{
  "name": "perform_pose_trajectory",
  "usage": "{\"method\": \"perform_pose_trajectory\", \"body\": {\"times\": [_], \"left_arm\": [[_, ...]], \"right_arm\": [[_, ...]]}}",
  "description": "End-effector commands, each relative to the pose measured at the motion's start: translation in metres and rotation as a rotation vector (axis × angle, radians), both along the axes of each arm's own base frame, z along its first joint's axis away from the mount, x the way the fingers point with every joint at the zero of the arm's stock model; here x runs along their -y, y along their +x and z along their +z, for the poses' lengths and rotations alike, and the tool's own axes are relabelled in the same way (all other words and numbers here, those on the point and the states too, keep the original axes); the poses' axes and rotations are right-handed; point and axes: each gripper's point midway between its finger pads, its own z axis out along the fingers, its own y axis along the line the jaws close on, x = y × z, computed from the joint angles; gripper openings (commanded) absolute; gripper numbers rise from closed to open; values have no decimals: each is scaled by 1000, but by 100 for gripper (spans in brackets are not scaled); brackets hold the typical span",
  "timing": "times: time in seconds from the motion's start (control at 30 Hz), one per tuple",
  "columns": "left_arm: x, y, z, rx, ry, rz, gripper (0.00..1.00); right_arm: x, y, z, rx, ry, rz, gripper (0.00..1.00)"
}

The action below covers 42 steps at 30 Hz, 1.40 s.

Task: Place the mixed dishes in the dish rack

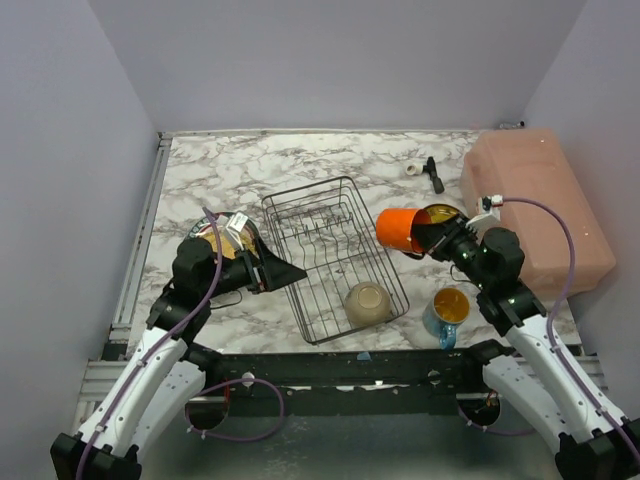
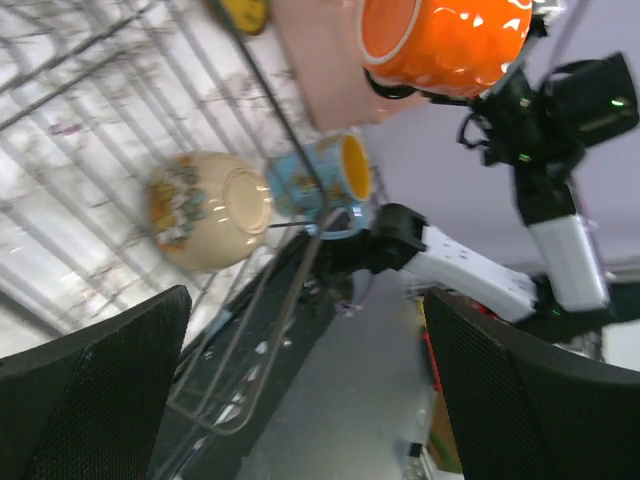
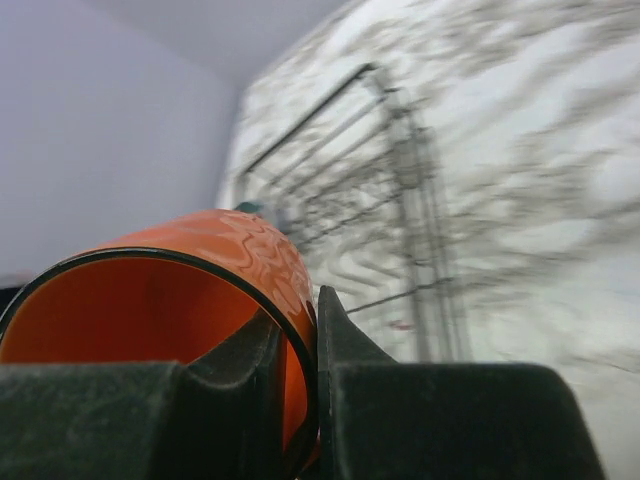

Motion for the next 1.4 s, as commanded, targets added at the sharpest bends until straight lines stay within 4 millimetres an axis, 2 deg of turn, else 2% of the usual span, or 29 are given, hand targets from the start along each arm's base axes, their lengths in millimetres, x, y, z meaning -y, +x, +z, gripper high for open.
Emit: {"method": "perform_pose_trajectory", "body": {"times": [0.0, 0.07, 0.13, 0.27, 0.43, 0.53, 0.63, 0.77, 0.9, 1.07, 1.27, 1.37], "left_arm": [[18, -31, 69, 192, -321, -206, 99], [19, -37, 86, 255, -380, -224, 99], [21, -39, 96, 284, -394, -231, 99], [27, -40, 107, 314, -381, -239, 99], [37, -43, 114, 379, -325, -251, 99], [42, -39, 105, 439, -207, -228, 99], [43, -32, 96, 462, -95, -189, 99], [44, -28, 92, 457, -69, -148, 99], [40, -20, 78, 428, -27, -75, 99], [23, -8, 64, 373, 17, 61, 99], [32, -6, 58, 326, 24, 35, 99], [37, -8, 65, 340, -3, 9, 99]], "right_arm": [[-76, -52, 100, 238, 304, 544, 1], [-88, -71, 110, 232, 441, 682, 1], [-91, -76, 117, 202, 528, 717, 0], [-104, -79, 114, 126, 519, 760, 1], [-125, -84, 92, -18, 555, 783, 1], [-150, -100, 84, -97, 587, 855, 1], [-172, -118, 89, -109, 631, 925, 1], [-190, -130, 90, -129, 700, 968, 1], [-192, -135, 93, -133, 774, 993, 1], [-193, -133, 89, -146, 761, 972, 1], [-201, -136, 91, -149, 771, 989, 1], [-205, -134, 88, -160, 767, 982, 1]]}}
